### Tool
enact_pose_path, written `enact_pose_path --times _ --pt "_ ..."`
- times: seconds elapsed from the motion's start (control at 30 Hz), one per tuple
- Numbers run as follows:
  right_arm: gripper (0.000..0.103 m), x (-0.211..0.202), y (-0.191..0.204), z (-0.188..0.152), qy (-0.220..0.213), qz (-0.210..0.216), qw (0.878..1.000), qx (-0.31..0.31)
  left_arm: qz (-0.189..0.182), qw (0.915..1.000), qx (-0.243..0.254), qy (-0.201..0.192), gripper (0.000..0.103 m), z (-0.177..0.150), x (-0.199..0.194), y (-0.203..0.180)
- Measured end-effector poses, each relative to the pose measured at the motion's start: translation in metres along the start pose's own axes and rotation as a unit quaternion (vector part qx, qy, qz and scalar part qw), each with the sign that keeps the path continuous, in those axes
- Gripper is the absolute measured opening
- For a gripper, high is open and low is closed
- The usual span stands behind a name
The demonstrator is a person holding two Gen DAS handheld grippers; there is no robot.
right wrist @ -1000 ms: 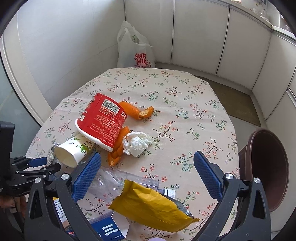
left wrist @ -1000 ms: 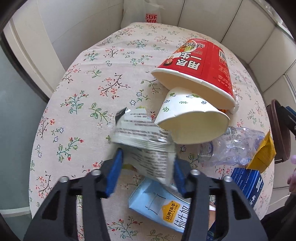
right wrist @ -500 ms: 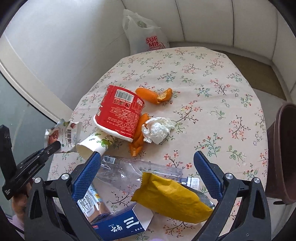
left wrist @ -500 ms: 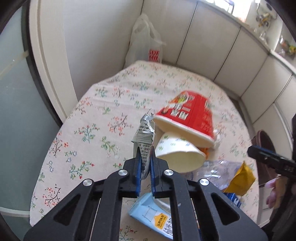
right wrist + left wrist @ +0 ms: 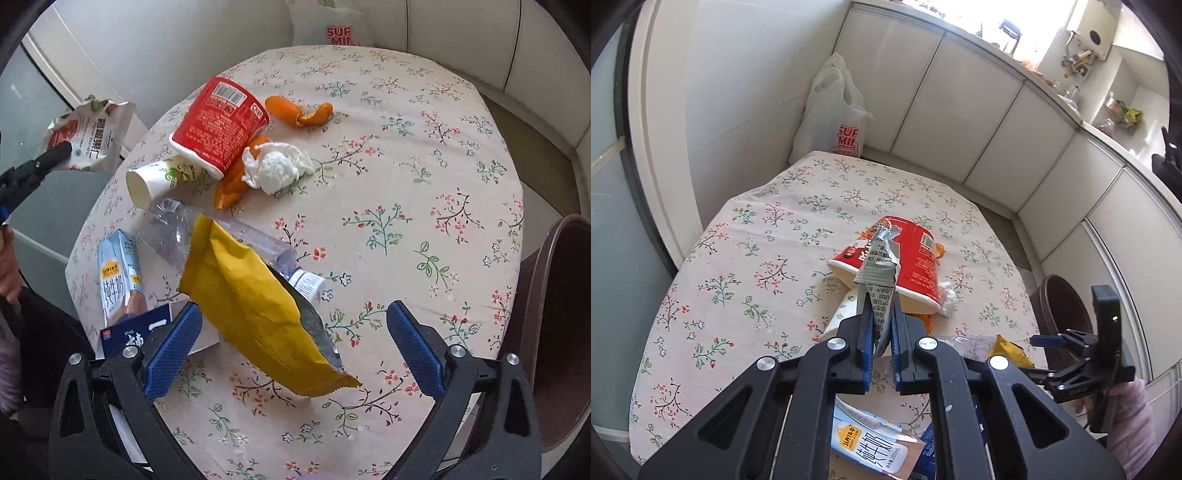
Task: Collect trash
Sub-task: 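Grasp the yellow snack wrapper with the right gripper while the left holds its wrapper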
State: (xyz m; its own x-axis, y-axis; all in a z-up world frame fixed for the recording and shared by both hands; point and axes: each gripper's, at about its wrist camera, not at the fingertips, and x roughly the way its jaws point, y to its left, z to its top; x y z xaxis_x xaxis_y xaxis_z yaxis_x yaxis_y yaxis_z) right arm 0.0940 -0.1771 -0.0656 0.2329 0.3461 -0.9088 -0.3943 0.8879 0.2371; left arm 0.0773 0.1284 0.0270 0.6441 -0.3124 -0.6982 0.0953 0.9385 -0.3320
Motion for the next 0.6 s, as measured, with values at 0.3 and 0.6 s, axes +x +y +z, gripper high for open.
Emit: enact_pose_path --times 0.3,0.6 --pt "0.078 0.034 -0.012 -0.004 -0.005 0.058 0.998 0.030 0.000 0.9999 0.003 0.010 0.008 -0.005 0.006 -0.001" --pt "0.023 0.017 0.005 -0.005 -0.024 0.087 0.996 -0.010 0.001 0.9999 -0.008 0.014 0.008 -0.006 0.010 0.000"
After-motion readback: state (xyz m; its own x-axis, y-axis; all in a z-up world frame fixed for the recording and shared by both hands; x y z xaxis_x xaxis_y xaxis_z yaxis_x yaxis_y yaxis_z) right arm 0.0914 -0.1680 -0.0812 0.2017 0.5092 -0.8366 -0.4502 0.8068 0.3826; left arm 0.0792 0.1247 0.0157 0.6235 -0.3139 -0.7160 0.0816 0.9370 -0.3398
